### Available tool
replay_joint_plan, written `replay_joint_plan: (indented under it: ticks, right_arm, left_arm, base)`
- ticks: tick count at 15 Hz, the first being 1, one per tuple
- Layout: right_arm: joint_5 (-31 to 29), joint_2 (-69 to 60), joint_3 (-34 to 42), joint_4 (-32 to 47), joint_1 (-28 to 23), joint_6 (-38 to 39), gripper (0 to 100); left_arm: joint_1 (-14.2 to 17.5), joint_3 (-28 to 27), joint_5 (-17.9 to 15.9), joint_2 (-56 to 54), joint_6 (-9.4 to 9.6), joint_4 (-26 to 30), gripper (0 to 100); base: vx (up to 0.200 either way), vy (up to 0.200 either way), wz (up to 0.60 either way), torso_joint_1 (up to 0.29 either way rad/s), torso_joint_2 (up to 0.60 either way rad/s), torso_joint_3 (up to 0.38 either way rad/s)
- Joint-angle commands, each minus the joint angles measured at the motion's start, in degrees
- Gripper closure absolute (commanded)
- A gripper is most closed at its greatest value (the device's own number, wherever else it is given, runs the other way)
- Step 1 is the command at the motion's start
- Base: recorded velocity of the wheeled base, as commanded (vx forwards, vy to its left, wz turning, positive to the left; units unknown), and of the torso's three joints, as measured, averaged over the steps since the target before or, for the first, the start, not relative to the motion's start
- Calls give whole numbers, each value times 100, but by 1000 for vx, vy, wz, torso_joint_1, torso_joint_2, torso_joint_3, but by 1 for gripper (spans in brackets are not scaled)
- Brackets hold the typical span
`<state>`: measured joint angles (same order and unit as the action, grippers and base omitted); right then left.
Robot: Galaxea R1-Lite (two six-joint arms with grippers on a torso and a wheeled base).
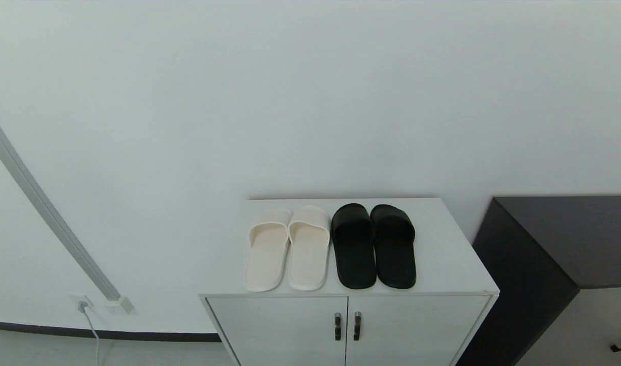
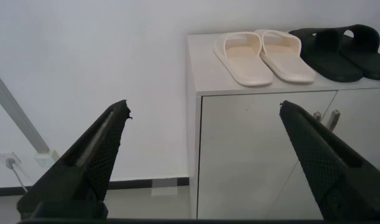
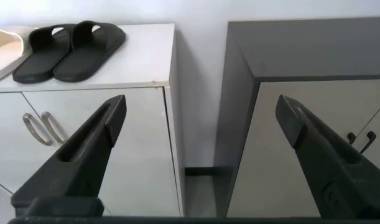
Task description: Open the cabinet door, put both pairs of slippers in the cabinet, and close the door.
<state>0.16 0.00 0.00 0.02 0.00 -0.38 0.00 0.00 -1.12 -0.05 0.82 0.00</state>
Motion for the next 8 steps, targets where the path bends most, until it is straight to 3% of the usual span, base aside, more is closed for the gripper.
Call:
replay_joint_plan:
  ticks: [1,4,5,6,8]
  right_arm:
    - [2,0,0,-2,0,-6,0]
    - [-7,44,-167,-29,0,-208,0]
    - [28,624,-1477,103,114,433,0]
    - [151,1204,-2268,622,316,1013,0]
    - [635,2197,-2206,938,378,222,0]
  left_arm:
    - [0,0,-2,5,6,0,0]
    - [0,0,-2,5,15,0,0]
    - [0,0,-2,5,50,0,0]
    - [0,0,-2,5,59,0,0]
    - [0,0,-2,5,68,0,0]
  base:
    - [0,0,0,0,0,0]
    - [0,0,0,0,0,0]
    - [0,0,0,0,0,0]
    - [0,0,0,0,0,0]
    - [0,0,0,0,0,0]
